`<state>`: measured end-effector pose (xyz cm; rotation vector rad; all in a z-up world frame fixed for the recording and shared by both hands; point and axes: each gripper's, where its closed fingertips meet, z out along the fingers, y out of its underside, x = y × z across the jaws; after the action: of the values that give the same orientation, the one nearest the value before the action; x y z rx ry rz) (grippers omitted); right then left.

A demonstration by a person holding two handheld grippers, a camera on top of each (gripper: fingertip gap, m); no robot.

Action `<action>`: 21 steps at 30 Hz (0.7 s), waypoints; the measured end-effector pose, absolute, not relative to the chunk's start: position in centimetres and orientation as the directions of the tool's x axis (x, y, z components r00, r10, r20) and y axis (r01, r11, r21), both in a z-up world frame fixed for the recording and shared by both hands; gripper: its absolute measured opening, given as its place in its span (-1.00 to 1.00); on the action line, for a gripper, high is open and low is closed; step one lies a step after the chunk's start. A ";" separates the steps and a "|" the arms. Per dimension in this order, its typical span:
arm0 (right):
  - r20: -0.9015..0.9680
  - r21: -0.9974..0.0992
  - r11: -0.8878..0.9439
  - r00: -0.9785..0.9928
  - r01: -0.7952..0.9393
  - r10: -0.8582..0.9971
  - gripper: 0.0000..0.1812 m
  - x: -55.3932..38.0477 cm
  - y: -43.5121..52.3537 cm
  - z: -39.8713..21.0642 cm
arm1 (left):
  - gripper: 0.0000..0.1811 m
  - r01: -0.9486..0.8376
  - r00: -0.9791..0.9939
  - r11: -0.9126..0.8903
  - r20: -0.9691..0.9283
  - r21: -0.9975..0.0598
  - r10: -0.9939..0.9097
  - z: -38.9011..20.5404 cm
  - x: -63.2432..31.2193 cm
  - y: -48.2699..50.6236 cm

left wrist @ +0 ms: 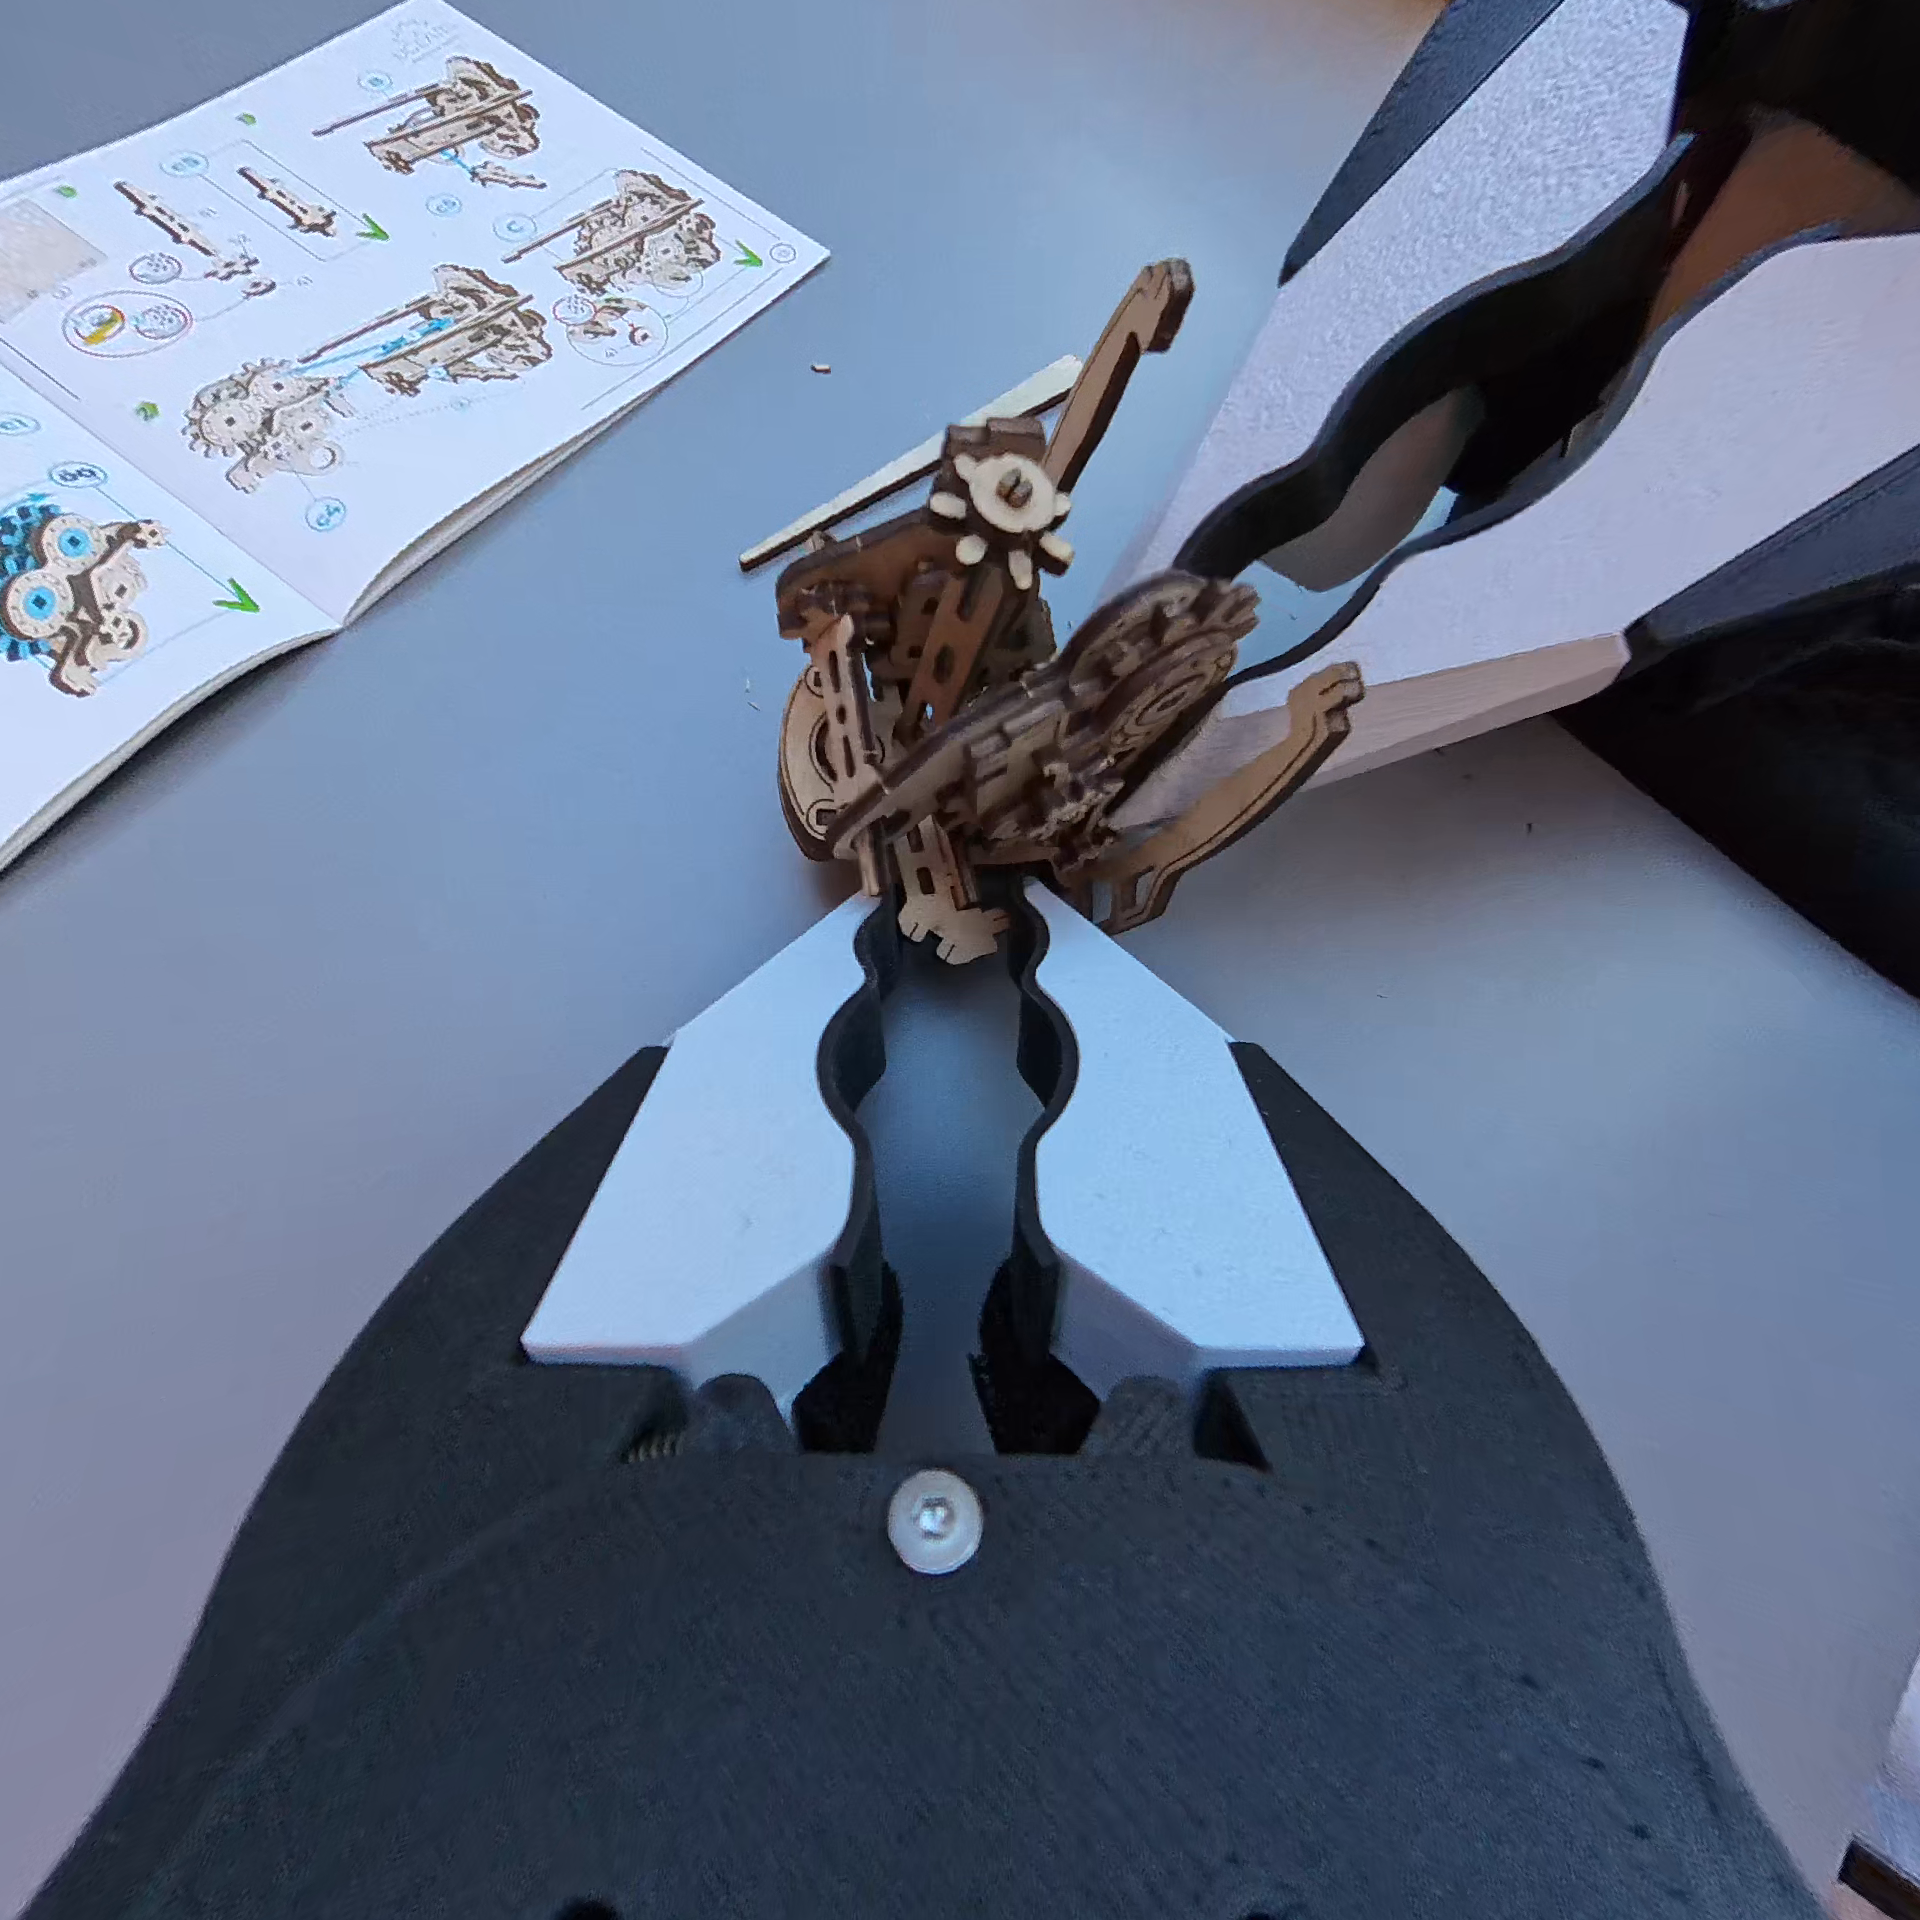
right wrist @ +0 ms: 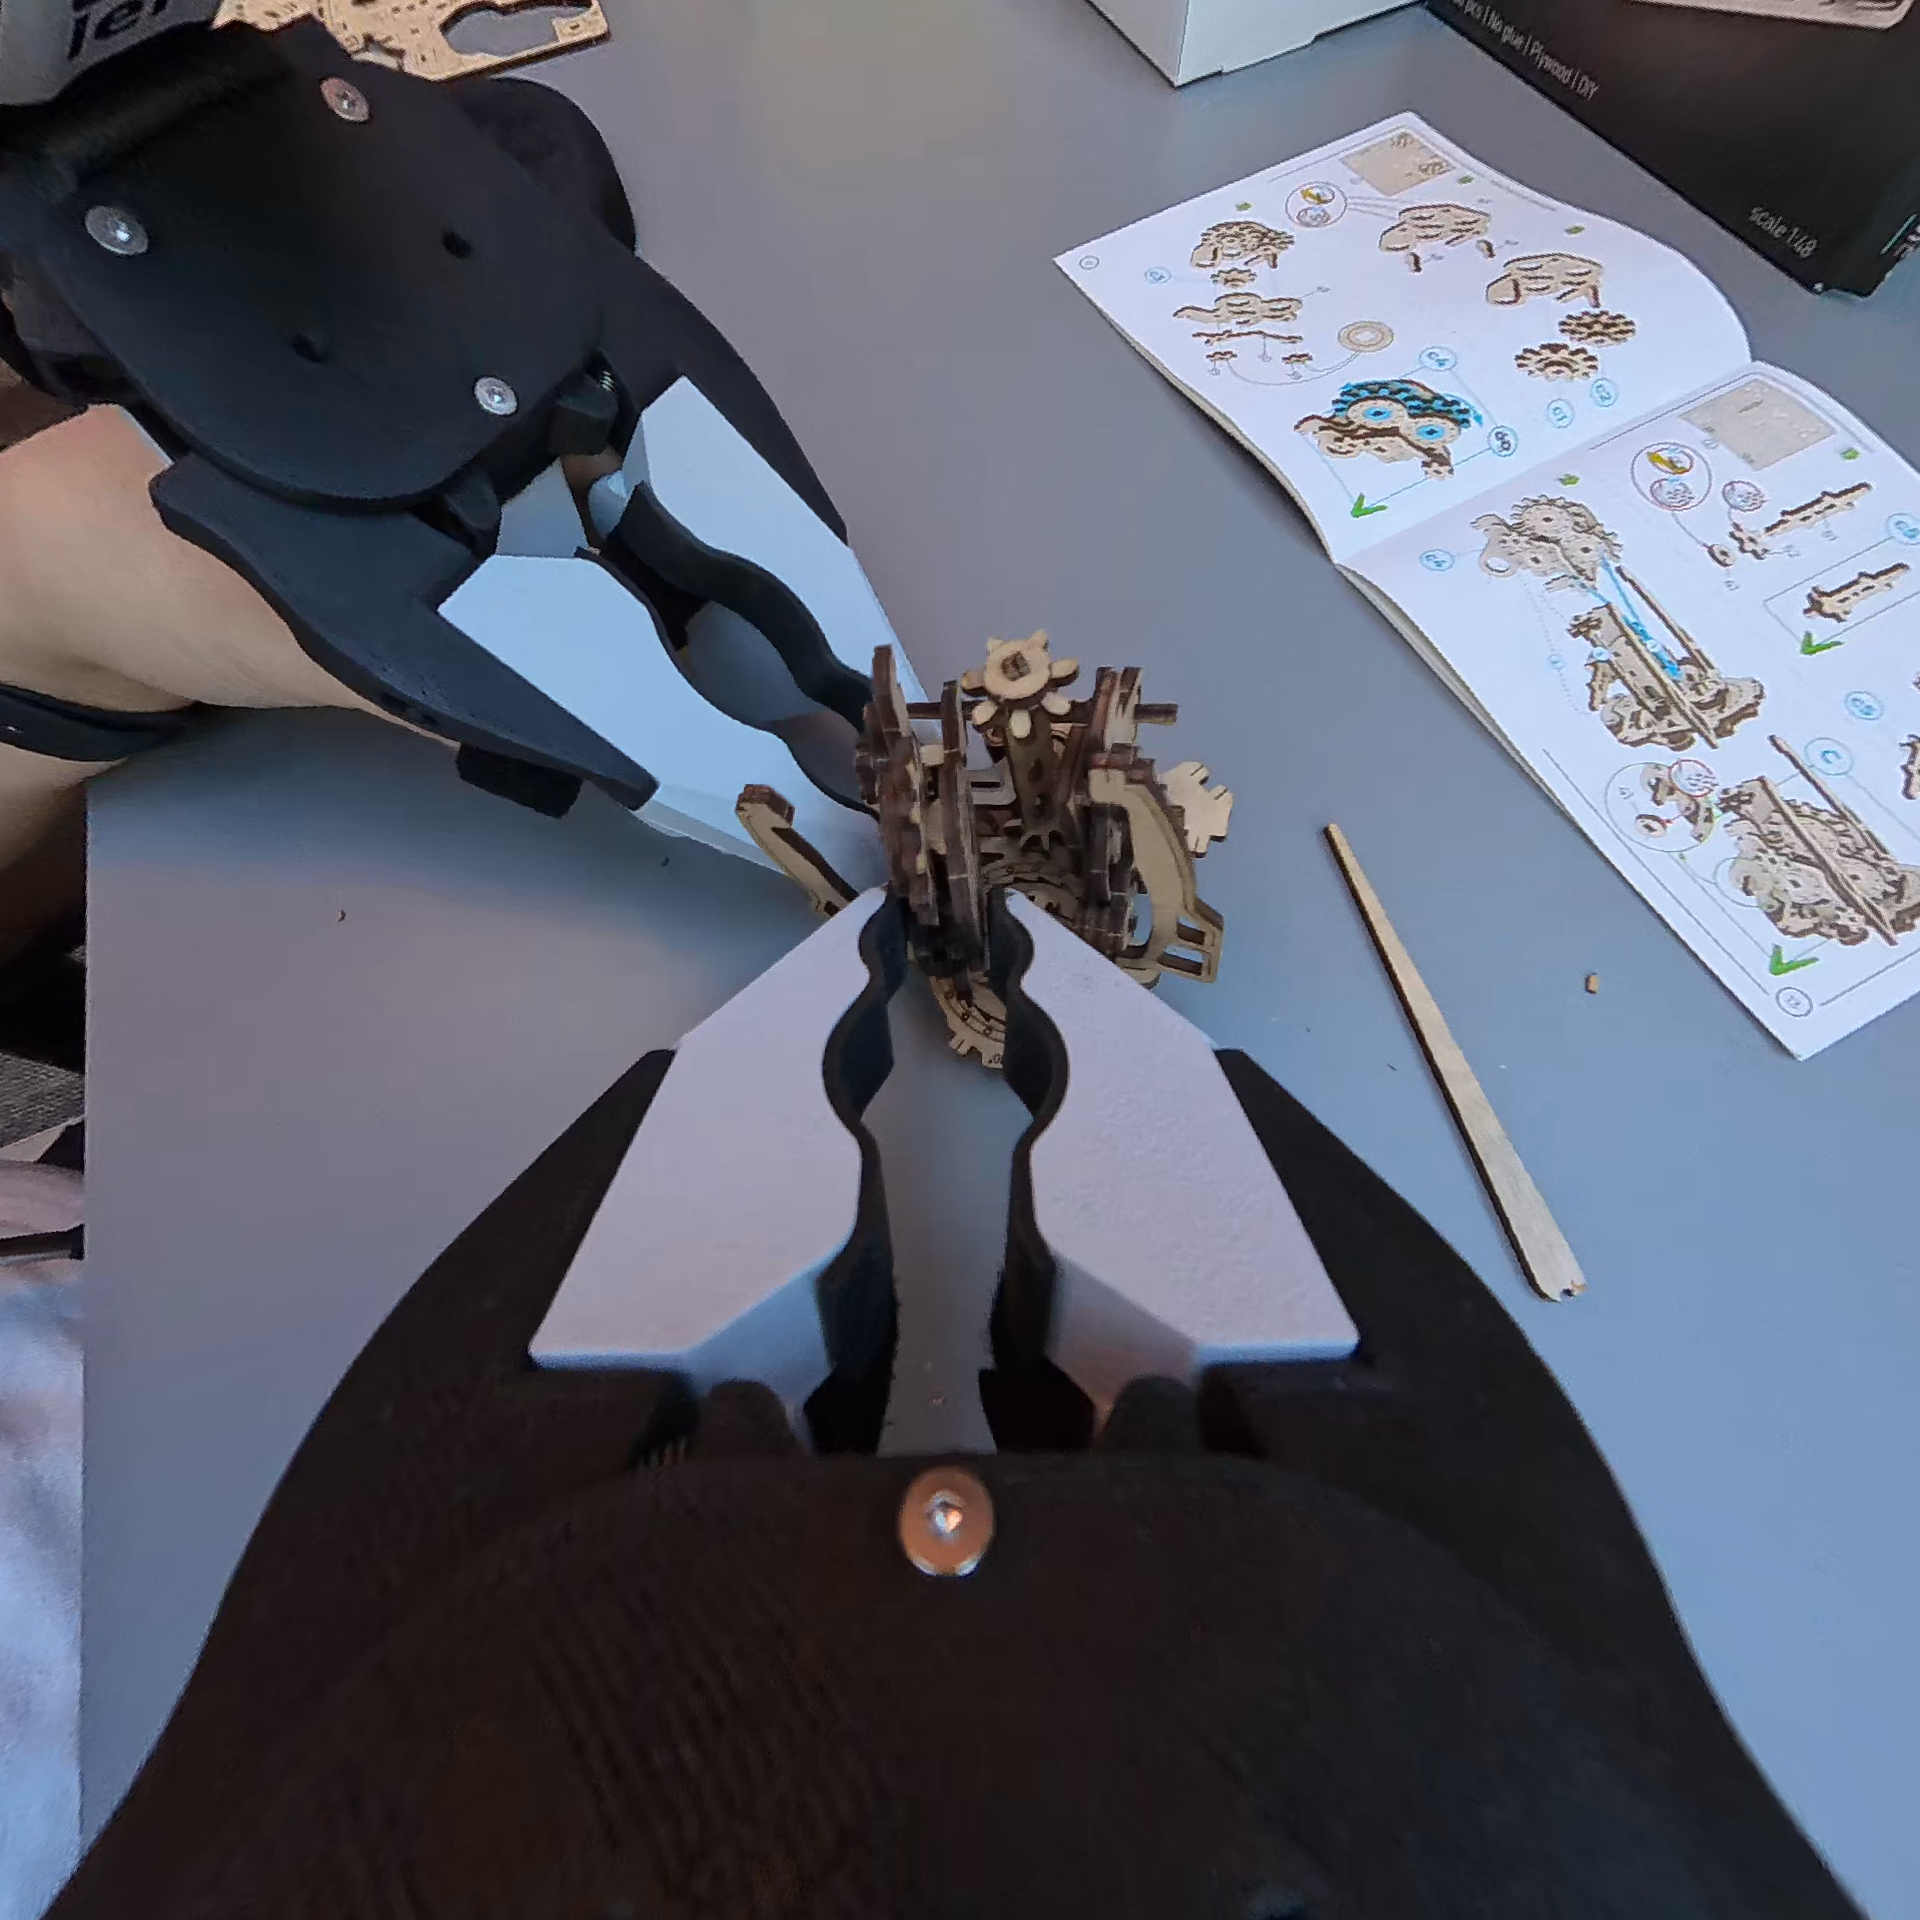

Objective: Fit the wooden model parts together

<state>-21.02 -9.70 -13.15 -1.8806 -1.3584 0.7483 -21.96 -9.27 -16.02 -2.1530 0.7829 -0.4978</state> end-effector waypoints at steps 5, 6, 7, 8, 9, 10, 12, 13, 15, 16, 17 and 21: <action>-0.057 -0.790 -0.220 0.288 0.573 0.956 -0.74 -20.8 -9.7 -12.9 | -0.79 -0.370 0.734 -0.513 0.094 -0.774 -0.672 -16.1 -21.9 -9.3; -0.054 -0.795 -0.215 0.287 0.567 0.956 -0.74 -20.8 -9.7 -12.6 | -0.79 -0.370 0.734 -0.513 0.094 -0.774 -0.672 -16.1 -21.9 -9.3; -0.045 -0.803 -0.205 0.285 0.560 0.957 -0.74 -20.9 -9.7 -12.3 | -0.79 -0.369 0.734 -0.514 0.096 -0.775 -0.672 -16.1 -21.9 -9.3; -0.033 -0.808 -0.189 0.277 0.558 0.960 -0.78 -20.9 -9.7 -12.0 | -0.79 -0.366 0.734 -0.515 0.099 -0.775 -0.672 -16.1 -21.8 -9.3; -0.018 -0.806 -0.168 0.260 0.567 0.965 -0.87 -21.0 -9.9 -11.9 | -0.79 -0.363 0.733 -0.516 0.104 -0.776 -0.672 -16.0 -21.8 -9.3; 0.013 -0.802 -0.143 0.256 0.580 0.966 -0.88 -20.9 -9.8 -12.0 | -0.80 -0.360 0.732 -0.517 0.108 -0.777 -0.672 -16.0 -21.8 -9.3; 0.041 -0.798 -0.114 0.242 0.592 0.969 -0.88 -20.9 -9.8 -12.0 | -0.80 -0.355 0.733 -0.521 0.115 -0.776 -0.671 -16.0 -21.8 -9.3; 0.038 -0.802 -0.115 0.243 0.586 0.969 -0.89 -20.9 -9.8 -12.0 | -0.80 -0.350 0.733 -0.523 0.120 -0.777 -0.669 -16.0 -21.8 -9.3; 0.017 -0.822 -0.128 0.248 0.555 0.969 -0.89 -20.9 -9.7 -11.9 | -0.80 -0.336 0.732 -0.527 0.135 -0.781 -0.667 -15.8 -21.8 -9.3; -0.001 -0.833 -0.140 0.251 0.536 0.968 -0.89 -20.8 -9.7 -11.9 | -0.80 -0.329 0.730 -0.529 0.145 -0.782 -0.668 -15.8 -21.7 -9.3; -0.024 -0.842 -0.156 0.253 0.516 0.967 -0.89 -20.8 -9.7 -11.8 | -0.80 -0.321 0.728 -0.532 0.156 -0.784 -0.668 -15.7 -21.7 -9.4; -0.126 -0.860 -0.238 0.264 0.452 0.956 -0.89 -20.6 -9.5 -11.7 | -0.80 -0.291 0.718 -0.550 0.201 -0.782 -0.666 -15.5 -21.6 -9.4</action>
<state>-20.60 -9.52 -11.72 -1.8177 -1.2816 0.8899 -21.56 -9.40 -15.51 -2.1583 0.7228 -0.6288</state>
